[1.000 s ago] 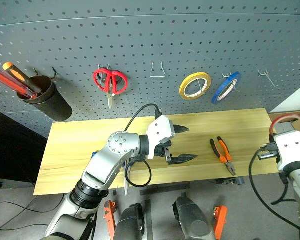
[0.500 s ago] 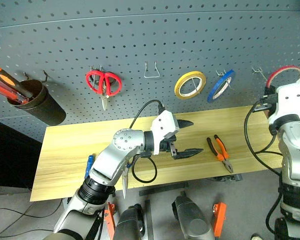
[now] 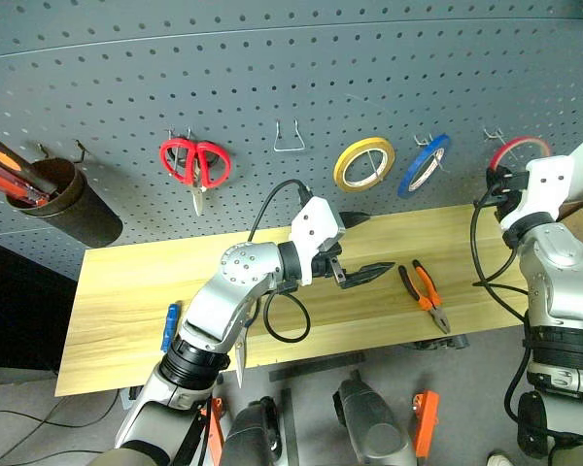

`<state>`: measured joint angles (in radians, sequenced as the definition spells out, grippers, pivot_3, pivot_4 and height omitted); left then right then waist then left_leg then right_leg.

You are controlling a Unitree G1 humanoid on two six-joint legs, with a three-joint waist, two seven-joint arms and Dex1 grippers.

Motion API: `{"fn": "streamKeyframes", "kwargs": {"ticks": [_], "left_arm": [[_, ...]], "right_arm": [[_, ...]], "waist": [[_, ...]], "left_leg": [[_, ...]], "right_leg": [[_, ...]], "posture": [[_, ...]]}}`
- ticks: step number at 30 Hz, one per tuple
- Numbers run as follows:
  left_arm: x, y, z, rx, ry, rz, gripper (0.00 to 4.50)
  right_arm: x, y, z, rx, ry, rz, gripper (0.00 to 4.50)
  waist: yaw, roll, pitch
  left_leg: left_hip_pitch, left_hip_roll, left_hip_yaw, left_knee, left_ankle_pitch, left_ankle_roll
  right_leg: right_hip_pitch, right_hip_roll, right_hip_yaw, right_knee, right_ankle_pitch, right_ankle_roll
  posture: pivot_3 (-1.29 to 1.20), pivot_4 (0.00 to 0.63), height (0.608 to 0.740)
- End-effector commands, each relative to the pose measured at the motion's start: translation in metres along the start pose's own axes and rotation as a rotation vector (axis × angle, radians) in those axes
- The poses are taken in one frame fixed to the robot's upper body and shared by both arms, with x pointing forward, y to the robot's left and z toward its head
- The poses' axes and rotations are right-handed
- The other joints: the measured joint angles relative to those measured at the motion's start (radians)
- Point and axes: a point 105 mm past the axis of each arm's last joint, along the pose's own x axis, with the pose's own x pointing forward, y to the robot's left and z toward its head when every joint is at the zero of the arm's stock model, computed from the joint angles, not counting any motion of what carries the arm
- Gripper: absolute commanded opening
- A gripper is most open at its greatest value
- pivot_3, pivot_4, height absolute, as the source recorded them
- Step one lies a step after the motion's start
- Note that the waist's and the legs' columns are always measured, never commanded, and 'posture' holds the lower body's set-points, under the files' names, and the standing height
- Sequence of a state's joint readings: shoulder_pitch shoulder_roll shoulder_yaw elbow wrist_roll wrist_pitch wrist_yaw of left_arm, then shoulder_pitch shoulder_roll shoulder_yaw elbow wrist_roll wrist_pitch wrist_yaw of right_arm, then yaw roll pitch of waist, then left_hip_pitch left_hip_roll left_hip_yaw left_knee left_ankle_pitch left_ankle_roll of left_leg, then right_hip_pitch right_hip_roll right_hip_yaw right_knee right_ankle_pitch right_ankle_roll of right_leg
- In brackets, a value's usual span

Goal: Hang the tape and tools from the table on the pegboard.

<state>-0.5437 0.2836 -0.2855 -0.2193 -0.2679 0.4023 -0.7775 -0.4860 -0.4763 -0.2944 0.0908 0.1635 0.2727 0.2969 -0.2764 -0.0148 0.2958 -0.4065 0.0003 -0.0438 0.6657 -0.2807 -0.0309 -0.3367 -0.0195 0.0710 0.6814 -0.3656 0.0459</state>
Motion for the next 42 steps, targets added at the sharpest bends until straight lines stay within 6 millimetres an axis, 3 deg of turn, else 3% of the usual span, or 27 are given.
{"fn": "streamKeyframes", "kwargs": {"ticks": [1,7,10,16,21,29,42], "left_arm": [[-0.002,0.008,0.013,0.057,-0.050,0.039,4.50],[-0.016,0.018,-0.001,0.109,0.022,0.056,4.50],[-0.029,0.021,-0.015,0.139,0.092,0.039,4.50],[-0.056,0.017,-0.042,0.169,0.245,-0.065,4.50],[-0.064,0.008,-0.050,0.143,0.294,-0.139,4.50],[-0.076,-0.001,-0.066,0.142,0.399,-0.197,4.50],[-0.072,-0.005,-0.065,0.142,0.381,-0.191,4.50]], "right_arm": [[-0.014,0.003,0.007,0.005,-0.034,0.001,1.57],[-0.058,0.030,-0.002,0.033,0.038,0.058,3.58],[-0.078,0.049,-0.019,0.097,0.180,0.093,4.46],[-0.086,0.082,-0.044,0.221,0.413,0.105,4.46],[-0.086,0.105,-0.075,0.245,0.589,0.148,4.46],[-0.078,0.107,-0.123,0.176,0.741,0.159,4.46],[-0.077,0.099,-0.139,0.073,0.764,0.214,4.46]], "waist": [[0.000,0.000,0.000],[0.002,0.001,0.000],[-0.001,0.001,-0.001],[-0.002,0.001,0.000],[0.001,0.001,0.000],[-0.001,0.001,-0.001],[0.000,0.001,-0.001]], "left_leg": [[-0.001,0.000,0.000,0.000,0.000,0.000],[-0.002,0.000,-0.001,0.000,0.000,0.000],[-0.002,0.001,-0.001,0.000,0.000,0.000],[0.003,0.003,0.000,0.001,0.000,0.001],[0.003,0.004,-0.001,0.001,-0.001,0.001],[0.001,0.003,0.000,-0.001,0.000,0.000],[0.000,0.004,0.000,0.000,0.000,0.000]], "right_leg": [[0.000,0.000,0.000,0.000,0.000,0.000],[0.000,0.000,-0.001,0.000,0.000,0.000],[-0.001,0.000,-0.001,0.000,0.000,0.000],[-0.001,-0.001,0.001,0.001,0.000,0.000],[-0.001,-0.001,0.000,0.001,0.000,0.000],[-0.005,-0.001,0.000,0.001,0.000,0.000],[-0.005,-0.001,0.000,0.001,0.000,0.000]], "posture": [[-0.39,0.288,0.740],[-0.40,0.290,0.740],[-0.41,0.294,0.740],[-0.41,0.295,0.740],[-0.41,0.290,0.740],[-0.38,0.283,0.740],[-0.37,0.283,0.740]]}}
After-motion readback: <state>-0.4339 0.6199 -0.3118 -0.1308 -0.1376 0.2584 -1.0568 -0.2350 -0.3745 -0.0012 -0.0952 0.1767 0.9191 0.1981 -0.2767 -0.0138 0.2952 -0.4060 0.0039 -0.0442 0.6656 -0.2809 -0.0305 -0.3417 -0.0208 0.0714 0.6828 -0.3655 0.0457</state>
